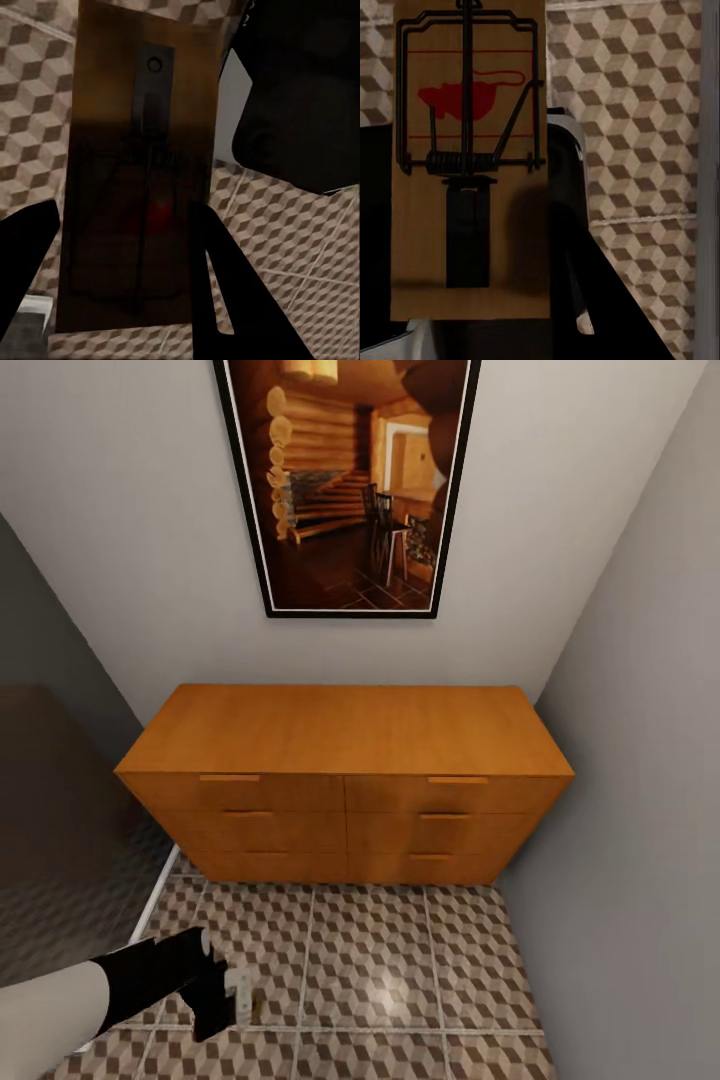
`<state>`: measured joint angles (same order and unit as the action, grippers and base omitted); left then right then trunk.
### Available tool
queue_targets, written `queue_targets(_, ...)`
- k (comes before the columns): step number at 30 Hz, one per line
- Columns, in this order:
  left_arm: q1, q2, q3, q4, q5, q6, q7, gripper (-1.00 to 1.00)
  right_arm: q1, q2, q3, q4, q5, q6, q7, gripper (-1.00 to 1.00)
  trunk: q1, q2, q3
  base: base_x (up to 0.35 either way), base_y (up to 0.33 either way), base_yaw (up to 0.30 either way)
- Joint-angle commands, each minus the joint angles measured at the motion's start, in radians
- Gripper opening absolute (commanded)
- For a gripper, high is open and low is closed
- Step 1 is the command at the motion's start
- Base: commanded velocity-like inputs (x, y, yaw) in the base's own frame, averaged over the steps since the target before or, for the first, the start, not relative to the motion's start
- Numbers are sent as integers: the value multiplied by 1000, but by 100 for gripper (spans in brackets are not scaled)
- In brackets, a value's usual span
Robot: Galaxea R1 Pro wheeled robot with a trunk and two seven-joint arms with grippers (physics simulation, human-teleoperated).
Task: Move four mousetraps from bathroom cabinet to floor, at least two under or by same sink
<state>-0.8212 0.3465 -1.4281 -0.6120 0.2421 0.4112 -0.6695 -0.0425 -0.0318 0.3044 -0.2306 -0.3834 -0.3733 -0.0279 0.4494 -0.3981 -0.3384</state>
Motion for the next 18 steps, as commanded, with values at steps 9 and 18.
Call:
queue_targets(9,168,-37,-6,224,17,-196,142,-100,0,-66,7,-165,-11,156,-53,-100,1,-2,-2,0,0,0)
queue_targets(18,244,-40,-6,300,245,-260,375,-100,-2,-127,7,-319,-10,285,-70,-100,1,-2,-2,0,0,0)
